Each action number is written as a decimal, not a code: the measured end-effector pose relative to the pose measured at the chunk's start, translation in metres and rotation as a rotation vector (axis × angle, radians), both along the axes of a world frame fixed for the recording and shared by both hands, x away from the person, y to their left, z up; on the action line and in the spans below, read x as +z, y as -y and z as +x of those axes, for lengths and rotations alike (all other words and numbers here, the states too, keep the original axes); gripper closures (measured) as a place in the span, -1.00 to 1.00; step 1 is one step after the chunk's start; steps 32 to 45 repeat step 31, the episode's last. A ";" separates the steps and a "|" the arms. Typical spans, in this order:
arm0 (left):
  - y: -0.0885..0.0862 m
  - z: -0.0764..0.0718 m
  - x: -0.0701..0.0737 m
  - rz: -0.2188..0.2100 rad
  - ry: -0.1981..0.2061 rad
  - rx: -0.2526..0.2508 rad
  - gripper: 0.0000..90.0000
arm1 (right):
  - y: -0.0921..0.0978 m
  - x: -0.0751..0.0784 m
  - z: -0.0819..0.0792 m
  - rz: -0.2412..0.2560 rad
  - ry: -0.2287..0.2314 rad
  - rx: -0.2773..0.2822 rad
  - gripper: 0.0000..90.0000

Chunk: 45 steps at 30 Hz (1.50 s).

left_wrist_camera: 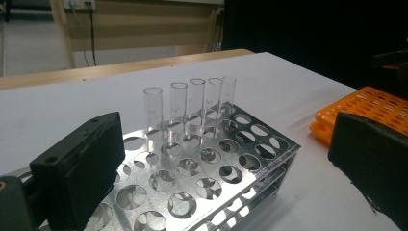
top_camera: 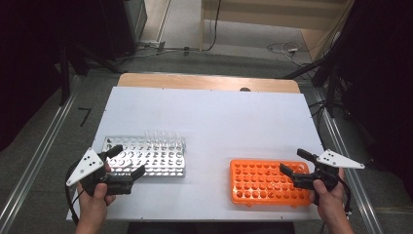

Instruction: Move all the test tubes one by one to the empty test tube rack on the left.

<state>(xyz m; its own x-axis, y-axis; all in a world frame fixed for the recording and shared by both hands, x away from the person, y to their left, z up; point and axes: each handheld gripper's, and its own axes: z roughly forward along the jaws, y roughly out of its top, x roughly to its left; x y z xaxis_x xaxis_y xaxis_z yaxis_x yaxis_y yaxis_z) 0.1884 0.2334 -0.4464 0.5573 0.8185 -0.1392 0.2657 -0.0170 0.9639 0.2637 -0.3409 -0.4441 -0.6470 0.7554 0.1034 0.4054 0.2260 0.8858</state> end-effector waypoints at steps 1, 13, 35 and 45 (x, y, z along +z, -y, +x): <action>0.000 0.000 0.000 0.000 -0.002 0.000 -1.00 | 0.000 0.000 0.000 -0.001 -0.002 0.000 -0.87; 0.002 0.000 0.000 0.001 -0.005 -0.004 -1.00 | -0.002 -0.001 0.000 -0.010 -0.002 0.007 -0.87; 0.002 0.001 -0.001 -0.001 -0.010 -0.012 -1.00 | -0.003 -0.001 0.000 -0.011 -0.002 0.013 -0.87; 0.002 0.001 -0.001 -0.001 -0.010 -0.012 -1.00 | -0.003 -0.001 0.000 -0.011 -0.002 0.013 -0.87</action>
